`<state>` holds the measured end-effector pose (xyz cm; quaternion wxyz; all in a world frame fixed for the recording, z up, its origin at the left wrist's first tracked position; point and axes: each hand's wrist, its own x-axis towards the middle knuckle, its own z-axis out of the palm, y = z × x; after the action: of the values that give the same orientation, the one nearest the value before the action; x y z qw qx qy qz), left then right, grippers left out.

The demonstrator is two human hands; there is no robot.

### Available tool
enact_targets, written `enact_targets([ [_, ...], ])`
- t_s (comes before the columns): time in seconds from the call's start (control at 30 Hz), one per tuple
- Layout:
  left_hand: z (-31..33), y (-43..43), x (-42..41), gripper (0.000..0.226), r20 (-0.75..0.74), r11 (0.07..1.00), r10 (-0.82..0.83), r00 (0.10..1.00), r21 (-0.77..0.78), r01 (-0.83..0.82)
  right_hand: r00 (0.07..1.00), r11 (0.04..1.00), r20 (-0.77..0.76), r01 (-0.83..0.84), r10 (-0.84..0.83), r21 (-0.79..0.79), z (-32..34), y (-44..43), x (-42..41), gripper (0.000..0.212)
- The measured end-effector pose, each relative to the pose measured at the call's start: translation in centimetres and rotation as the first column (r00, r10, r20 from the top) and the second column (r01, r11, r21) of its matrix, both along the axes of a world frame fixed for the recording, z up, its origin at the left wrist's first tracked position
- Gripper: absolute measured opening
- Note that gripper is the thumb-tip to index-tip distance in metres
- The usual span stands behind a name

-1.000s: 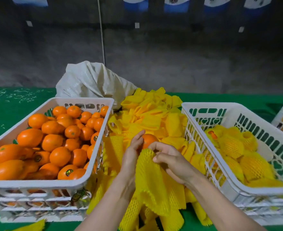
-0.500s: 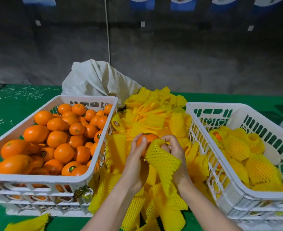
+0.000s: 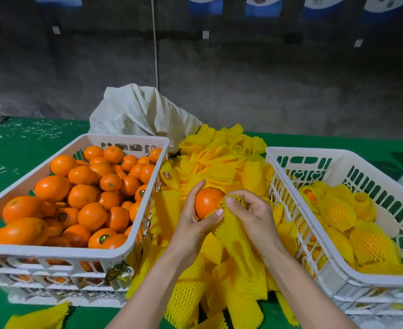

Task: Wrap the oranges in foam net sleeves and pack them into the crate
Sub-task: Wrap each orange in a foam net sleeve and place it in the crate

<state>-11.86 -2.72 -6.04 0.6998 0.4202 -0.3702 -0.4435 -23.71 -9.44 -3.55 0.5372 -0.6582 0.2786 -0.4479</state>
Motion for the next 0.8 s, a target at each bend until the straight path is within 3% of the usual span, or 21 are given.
enact_targets([
  [0.07,-0.1,0.1,0.3,0.071,-0.097,0.998,-0.063,0.993,0.002,0.063,1.0,0.996,0.011,0.029,-0.028,-0.085,0.2,-0.4,-0.1,0.009],
  [0.2,0.2,-0.6,-0.5,0.056,-0.232,1.0,0.007,0.973,0.011,-0.005,0.981,1.0,0.194,0.017,-0.017,0.001,-0.8,0.9,0.8,0.013],
  [0.3,0.5,-1.6,-1.8,0.051,-0.403,0.995,0.097,0.91,0.031,-0.092,0.984,0.973,0.103,0.164,-0.149,-0.162,-1.7,1.8,1.8,0.005],
  [0.37,0.9,-1.7,-1.9,0.048,-0.358,0.983,0.183,0.916,0.091,-0.161,0.977,0.961,0.099,0.204,-0.188,-0.189,-2.2,2.1,2.0,0.005],
  [0.5,1.0,-1.3,-0.7,0.055,-0.005,0.965,0.224,0.975,0.14,-0.221,0.973,0.964,0.138,0.209,-0.187,-0.164,-2.3,2.5,1.7,0.014],
  [0.6,0.9,-1.0,-0.4,0.058,-0.117,0.989,0.116,0.986,0.107,-0.103,0.947,0.965,0.197,0.262,-0.252,-0.024,-1.4,1.8,1.8,0.022],
  [0.7,0.7,-0.7,-0.4,0.064,-0.243,0.99,-0.026,0.97,0.126,0.058,0.935,0.954,0.2,0.299,-0.291,-0.01,-0.6,1.2,2.0,0.021],
  [0.8,0.6,-0.6,0.2,0.078,-0.259,0.969,-0.127,0.958,0.172,0.175,0.944,0.96,0.183,0.28,-0.275,-0.001,-0.6,1.1,2.2,0.022],
])
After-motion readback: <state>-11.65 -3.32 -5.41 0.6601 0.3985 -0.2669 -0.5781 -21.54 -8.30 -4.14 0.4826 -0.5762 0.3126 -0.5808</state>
